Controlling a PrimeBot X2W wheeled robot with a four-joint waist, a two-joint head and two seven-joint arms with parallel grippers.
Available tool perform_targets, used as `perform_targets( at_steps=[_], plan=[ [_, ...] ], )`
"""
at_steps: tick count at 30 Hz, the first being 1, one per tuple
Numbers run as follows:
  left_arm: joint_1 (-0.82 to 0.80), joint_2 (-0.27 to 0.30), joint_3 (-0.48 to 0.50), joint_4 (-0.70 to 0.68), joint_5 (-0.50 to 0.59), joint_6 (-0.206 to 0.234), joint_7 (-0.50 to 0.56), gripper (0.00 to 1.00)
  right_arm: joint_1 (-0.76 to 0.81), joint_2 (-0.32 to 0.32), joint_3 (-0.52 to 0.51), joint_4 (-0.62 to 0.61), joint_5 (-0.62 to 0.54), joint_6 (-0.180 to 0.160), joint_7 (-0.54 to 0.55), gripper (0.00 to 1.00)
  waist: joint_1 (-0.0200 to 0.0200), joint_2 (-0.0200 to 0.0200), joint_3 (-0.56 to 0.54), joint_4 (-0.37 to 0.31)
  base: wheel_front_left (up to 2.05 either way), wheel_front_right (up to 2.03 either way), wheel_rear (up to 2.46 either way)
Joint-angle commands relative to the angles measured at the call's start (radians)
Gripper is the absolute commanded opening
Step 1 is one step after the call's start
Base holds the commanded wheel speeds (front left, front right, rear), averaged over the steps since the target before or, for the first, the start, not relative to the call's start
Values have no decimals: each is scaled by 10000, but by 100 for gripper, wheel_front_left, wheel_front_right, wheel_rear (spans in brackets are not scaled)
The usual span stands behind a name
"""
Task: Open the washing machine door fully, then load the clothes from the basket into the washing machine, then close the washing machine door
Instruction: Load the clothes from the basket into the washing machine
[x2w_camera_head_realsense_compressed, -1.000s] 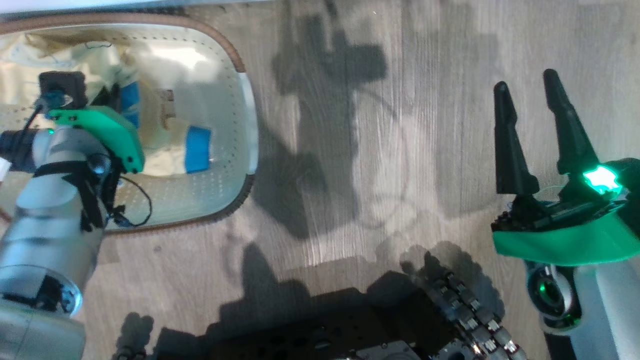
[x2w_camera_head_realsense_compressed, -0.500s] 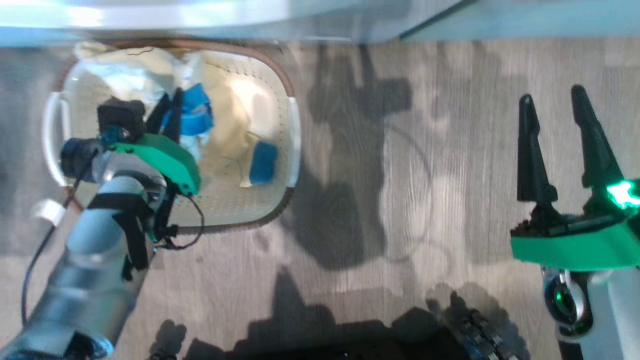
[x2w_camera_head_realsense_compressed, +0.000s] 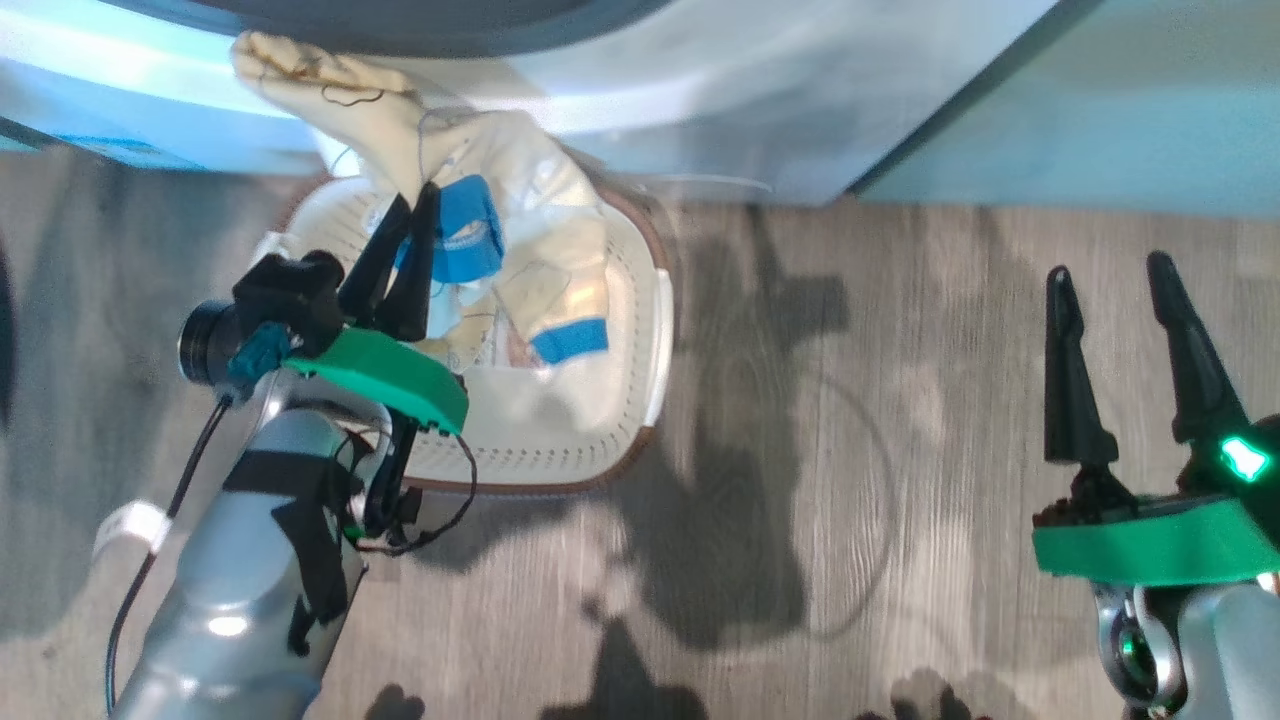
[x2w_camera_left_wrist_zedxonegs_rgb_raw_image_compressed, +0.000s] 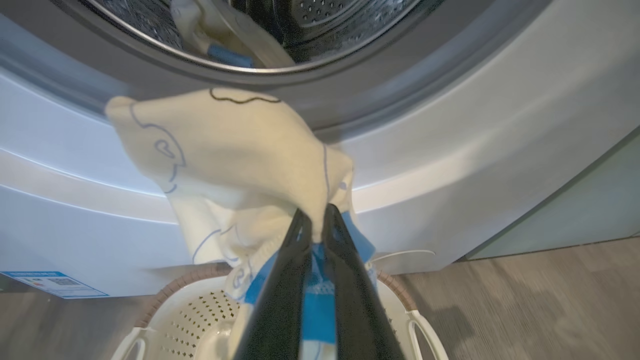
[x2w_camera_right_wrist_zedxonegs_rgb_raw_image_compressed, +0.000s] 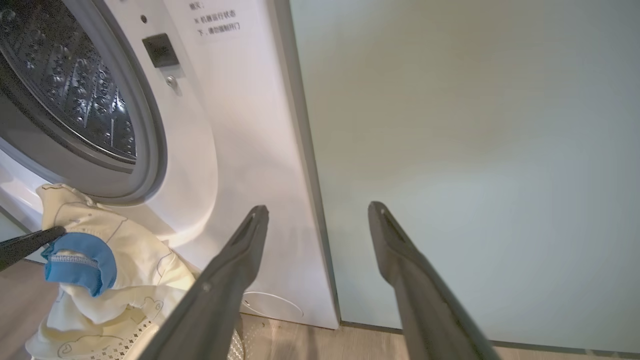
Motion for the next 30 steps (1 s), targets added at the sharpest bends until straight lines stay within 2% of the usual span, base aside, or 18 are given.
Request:
perform_targets(
  at_steps=[1,11,30],
  plan=[
    [207,170,454,-525,105,50,-91,0,246,-89,165,-238,-77,39,-53,100,2,-1,-467,300,0,0,0],
    [1440,221,942,-1993,295,211,-91,0,757,-89,78,-35,-183,39,-53,100,2,-1,-1791,506,0,0,0],
    [3963,553,1438,-3739,61,891,422,0,1949,-89,108,310,-150,39,-53,100,2,-1,-4102,665,0,0,0]
  ],
)
